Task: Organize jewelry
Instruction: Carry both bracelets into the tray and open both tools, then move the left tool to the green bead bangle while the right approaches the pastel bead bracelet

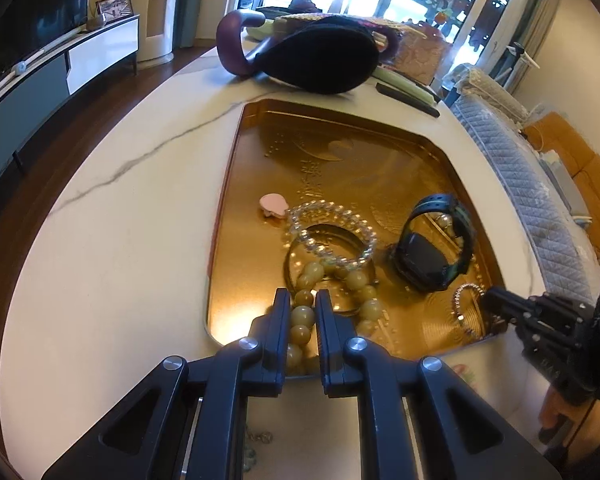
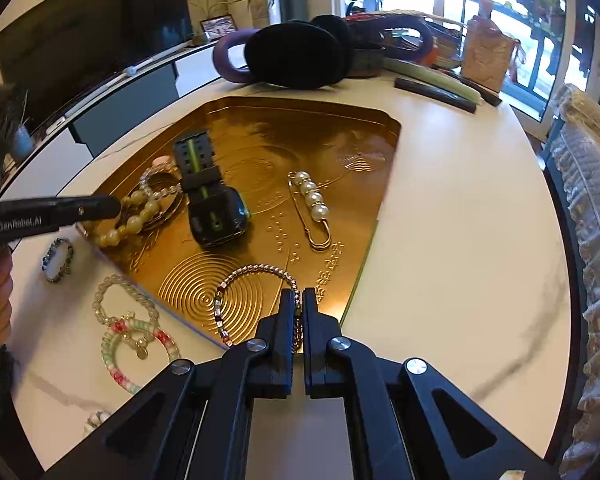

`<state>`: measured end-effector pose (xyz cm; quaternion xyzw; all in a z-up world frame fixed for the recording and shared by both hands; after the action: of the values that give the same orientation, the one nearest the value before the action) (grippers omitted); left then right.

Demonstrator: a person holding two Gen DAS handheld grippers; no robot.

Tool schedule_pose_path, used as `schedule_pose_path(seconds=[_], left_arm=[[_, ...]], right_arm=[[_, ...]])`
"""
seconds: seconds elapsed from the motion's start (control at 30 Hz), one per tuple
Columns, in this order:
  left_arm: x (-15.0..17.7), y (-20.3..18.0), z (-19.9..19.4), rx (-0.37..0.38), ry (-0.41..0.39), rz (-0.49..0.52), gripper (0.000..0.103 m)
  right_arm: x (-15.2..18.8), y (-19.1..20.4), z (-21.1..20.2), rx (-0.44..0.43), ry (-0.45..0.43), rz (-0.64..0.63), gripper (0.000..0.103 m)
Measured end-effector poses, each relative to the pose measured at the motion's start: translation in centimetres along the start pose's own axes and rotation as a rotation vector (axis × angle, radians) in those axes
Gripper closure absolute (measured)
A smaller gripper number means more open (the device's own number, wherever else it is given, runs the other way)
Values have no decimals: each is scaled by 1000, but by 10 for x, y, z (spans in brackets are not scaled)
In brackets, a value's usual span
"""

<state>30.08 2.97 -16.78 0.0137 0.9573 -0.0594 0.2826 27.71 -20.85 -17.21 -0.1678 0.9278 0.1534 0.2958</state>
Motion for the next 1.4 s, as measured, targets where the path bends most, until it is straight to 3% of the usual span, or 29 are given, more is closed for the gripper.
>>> schedule_pose_path(seconds=[0.27, 0.33, 0.4, 0.5, 0.73, 0.87, 1.03, 1.17, 1.23, 1.27, 1.3, 1.33, 1.37, 1.4], left_arm=[[-2, 3, 2, -38, -24, 19, 85], [2, 3, -7, -50, -42, 26, 70], [9, 1, -21, -30, -79, 39, 42], [22, -2, -46, -74, -153, 84, 21], [51, 26, -71, -146, -196, 86, 19], [65, 42, -59, -164, -130, 72, 18], [72, 42, -38, -199, -67, 135, 18], [71, 38, -31, -185, -60, 142, 10], [67, 36, -28, -169, -55, 161, 12], [66, 35, -28, -164, -56, 166, 20], [64, 33, -29, -157, -64, 176, 39], [63, 30, -31, -147, -70, 188, 52], [63, 28, -32, -137, -71, 196, 76], [64, 25, -34, -127, -70, 204, 88]], right_arm=[[7, 16, -4, 5, 5, -39, 97], [7, 18, -9, -9, -10, -34, 82], [8, 23, -23, -15, -50, -39, 59], [13, 31, -39, -26, -85, -56, 55], [22, 44, -63, -136, -156, -29, 55], [30, 58, -50, -187, -82, -22, 56], [36, 71, -25, -162, 4, -63, 56], [32, 69, -11, -152, 20, -55, 56], [29, 70, -8, -139, 26, -80, 56], [28, 72, -6, -132, 29, -101, 56], [28, 75, -4, -111, 31, -130, 56], [28, 77, -3, -93, 33, -151, 56], [28, 81, -2, -77, 32, -181, 59], [27, 83, -2, -89, 31, -183, 65]])
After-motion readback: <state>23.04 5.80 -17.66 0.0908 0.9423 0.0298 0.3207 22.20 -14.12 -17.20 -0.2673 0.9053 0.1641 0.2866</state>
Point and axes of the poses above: each gripper's, at about its wrist camera, not at the fingertips, and z roughly the way its jaws point, y to its left, x to its underside, the point moved 2 cm from there along z, roughly the way its jaws point, and after that the axes turned 10 degrees about -x, right-handed, at the moved point
